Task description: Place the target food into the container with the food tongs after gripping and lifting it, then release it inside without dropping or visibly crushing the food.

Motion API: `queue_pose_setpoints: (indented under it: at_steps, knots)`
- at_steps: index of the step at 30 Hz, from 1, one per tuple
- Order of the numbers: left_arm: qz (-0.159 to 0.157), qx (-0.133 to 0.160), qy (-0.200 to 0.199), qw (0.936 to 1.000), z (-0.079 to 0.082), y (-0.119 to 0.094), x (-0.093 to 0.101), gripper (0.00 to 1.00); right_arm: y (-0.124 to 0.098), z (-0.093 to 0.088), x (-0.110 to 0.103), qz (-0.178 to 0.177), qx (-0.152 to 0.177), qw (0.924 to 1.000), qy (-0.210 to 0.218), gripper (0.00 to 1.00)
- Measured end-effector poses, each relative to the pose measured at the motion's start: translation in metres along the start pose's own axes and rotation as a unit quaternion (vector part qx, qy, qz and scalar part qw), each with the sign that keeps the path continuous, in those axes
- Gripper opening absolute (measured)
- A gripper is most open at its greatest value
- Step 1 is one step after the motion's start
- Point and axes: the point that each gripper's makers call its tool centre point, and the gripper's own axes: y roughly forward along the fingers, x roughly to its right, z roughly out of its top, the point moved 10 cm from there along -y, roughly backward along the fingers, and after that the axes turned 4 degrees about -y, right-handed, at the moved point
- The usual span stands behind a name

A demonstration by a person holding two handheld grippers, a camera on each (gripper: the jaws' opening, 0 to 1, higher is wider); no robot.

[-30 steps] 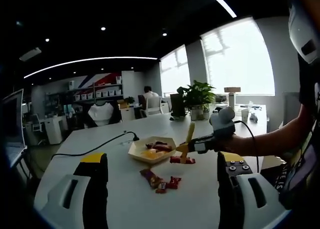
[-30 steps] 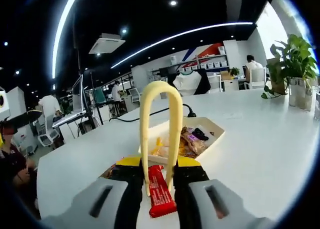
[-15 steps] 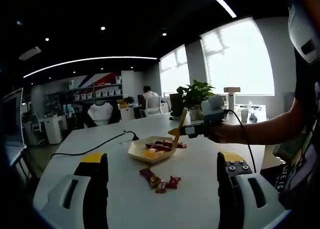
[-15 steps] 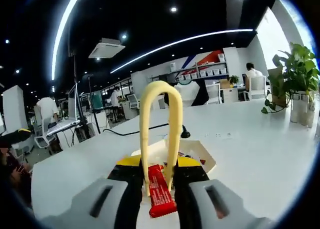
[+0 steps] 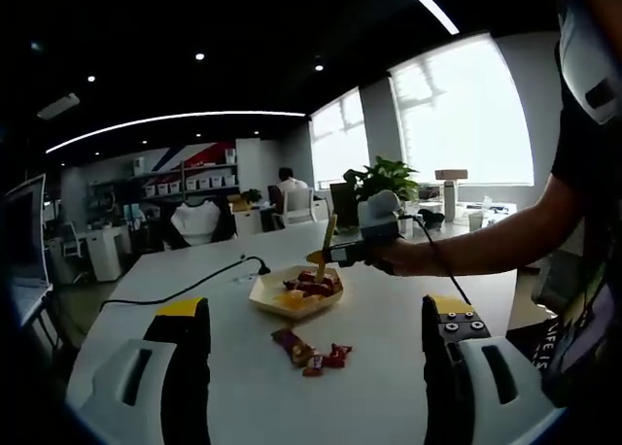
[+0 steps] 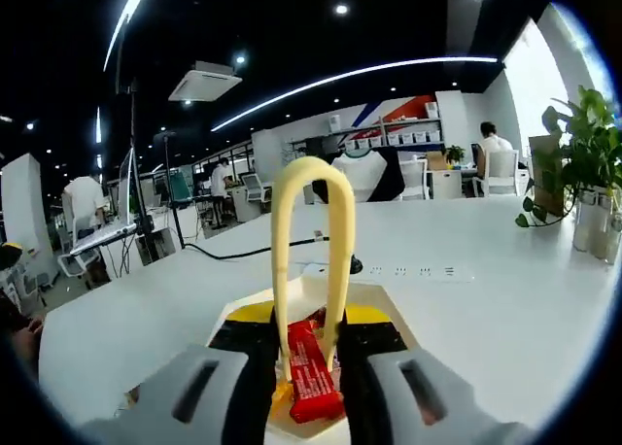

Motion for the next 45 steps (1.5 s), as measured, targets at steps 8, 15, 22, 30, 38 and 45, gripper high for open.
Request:
queue_pose_setpoints:
  at_steps: [8, 15, 22, 30, 38, 45]
  knots:
    - [-0.003, -0.005, 0.006, 1.0, 0.002, 0.002, 0.001, 0.96, 0.0, -0.003, 0.001, 0.002, -0.006, 1.0, -0.002, 0.2]
    - [-0.003, -0.003, 0.012, 0.9999, 0.008, 0.002, -0.001, 0.96, -0.003, 0.003, -0.003, 0.006, -0.001, 0.9999, -0.015, 0.21]
    - [-0.004, -0.004, 0.011, 0.9999, 0.006, 0.002, 0.0, 0.96, -0.019, 0.03, -0.017, 0.05, 0.042, 0.9979, -0.002, 0.22]
    - [-0.009, -0.006, 0.01, 0.9999, 0.003, 0.004, 0.003, 0.96, -0.031, 0.026, -0.041, 0.146, 0.038, 0.9878, -0.038, 0.22]
    - [-0.002, -0.001, 0.013, 0.9999, 0.005, 0.001, 0.002, 0.96, -0.047, 0.018, -0.071, 0.256, 0.036, 0.9628, -0.077, 0.23]
    - [-0.001, -0.003, 0.011, 0.9999, 0.003, -0.002, 0.004, 0.95, -0.054, 0.004, -0.081, 0.345, 0.029, 0.936, -0.065, 0.23]
